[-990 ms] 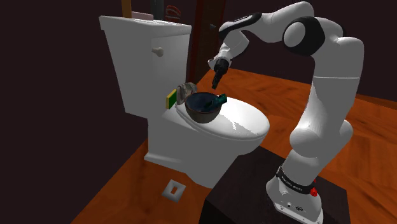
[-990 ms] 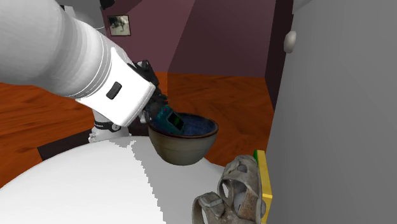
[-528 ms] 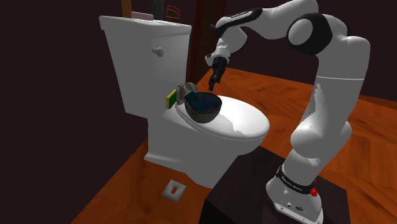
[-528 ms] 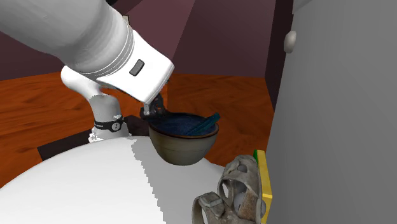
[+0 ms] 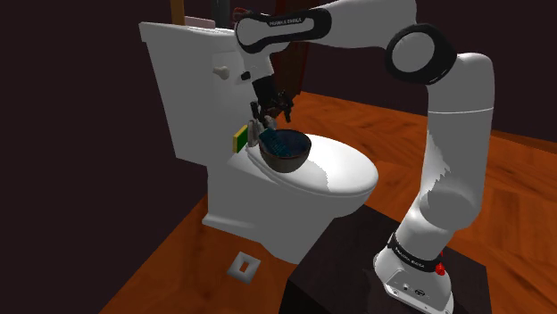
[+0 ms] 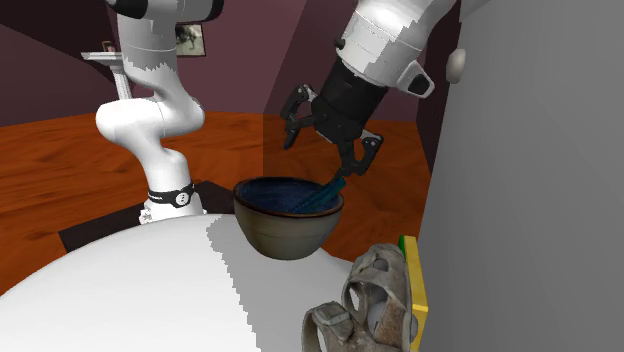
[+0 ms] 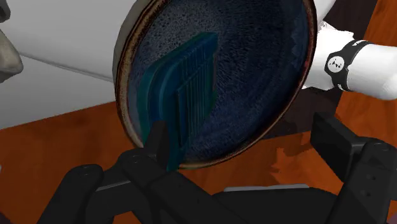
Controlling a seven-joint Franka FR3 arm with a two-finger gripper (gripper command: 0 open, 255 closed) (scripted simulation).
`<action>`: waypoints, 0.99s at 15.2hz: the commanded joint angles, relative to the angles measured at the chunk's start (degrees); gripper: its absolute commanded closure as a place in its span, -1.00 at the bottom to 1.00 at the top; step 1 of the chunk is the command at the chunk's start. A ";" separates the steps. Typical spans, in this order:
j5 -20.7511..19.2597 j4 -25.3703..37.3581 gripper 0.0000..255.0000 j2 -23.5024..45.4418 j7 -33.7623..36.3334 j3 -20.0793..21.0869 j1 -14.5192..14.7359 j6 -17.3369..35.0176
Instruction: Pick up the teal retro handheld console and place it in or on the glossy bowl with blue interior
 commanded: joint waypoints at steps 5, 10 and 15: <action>-4.69 -7.94 -1.00 -2.93 -3.48 1.06 1.58 6.90; -4.58 -11.08 -1.00 -3.91 -3.50 0.86 1.43 9.09; -4.49 -11.08 -1.00 -3.92 -3.57 0.49 1.75 9.11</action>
